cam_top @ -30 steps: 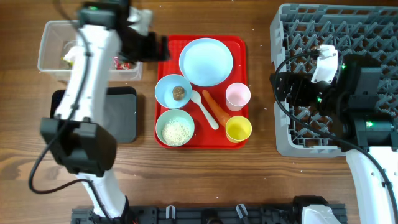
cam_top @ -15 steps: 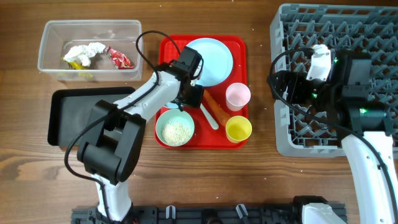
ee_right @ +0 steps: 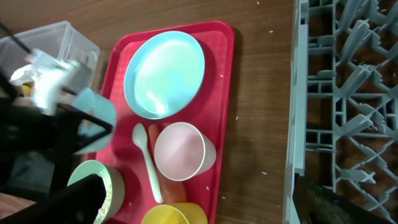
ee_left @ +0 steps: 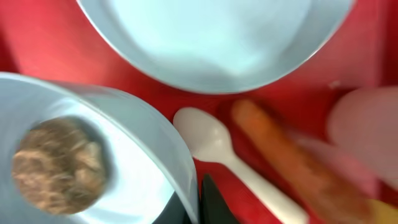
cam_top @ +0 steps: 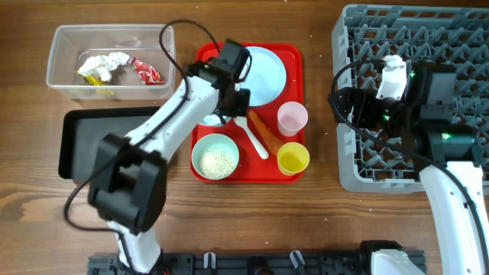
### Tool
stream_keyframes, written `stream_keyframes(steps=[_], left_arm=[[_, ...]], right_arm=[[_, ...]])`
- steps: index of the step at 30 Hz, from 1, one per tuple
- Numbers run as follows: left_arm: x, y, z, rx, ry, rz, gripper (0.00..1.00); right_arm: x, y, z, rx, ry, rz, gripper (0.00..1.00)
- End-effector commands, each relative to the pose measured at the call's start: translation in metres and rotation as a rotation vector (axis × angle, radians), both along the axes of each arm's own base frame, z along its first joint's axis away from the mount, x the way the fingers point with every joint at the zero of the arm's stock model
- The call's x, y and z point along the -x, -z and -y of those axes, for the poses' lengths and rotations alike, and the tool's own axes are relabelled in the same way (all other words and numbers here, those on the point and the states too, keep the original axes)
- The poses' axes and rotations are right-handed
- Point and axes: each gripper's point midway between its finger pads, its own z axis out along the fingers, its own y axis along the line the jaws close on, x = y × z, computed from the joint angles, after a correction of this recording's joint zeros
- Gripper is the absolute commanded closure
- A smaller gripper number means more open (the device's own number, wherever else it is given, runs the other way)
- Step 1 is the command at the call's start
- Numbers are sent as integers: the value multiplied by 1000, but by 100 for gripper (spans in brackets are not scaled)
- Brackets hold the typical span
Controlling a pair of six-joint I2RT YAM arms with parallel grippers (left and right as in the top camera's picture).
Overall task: Sort waste into correct bins and load items into the dishwasher rack
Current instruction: 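Grasp the blue bowl with left gripper and tip food onto black tray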
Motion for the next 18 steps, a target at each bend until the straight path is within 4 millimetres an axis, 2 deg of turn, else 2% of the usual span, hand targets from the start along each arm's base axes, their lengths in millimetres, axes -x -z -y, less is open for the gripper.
stream_keyframes(steps=[1,3,5,8,9,10,12,15,18], left_arm=[[2,-70,-14,83,-108,78,96],[17,-86,-40,79,-182,44,96],[42,-94,-80,32,-259,-43,96],[61,-77,-117,-11,-339,-157,96],[68,-62,-132,6,-358,-214,96],[72,-53,-137,49,-350,-245,96],[74,-40,-153,170,-364,-283,96],[58,-38,-181,370,-383,-216,96],[43,-32,-221,483,-484,-124,96]], right_arm=[[-2,-5,-4,2,-30,16,0],[-2,-5,-4,2,-30,17,0],[-2,-5,-4,2,-30,17,0],[-2,-5,-4,3,-30,19,0],[-2,-5,-4,3,-30,19,0],[-2,-5,-4,4,-31,19,0],[-2,-4,-4,15,-43,23,0],[-1,-4,-4,17,-46,23,0],[0,-3,-4,16,-45,16,0]])
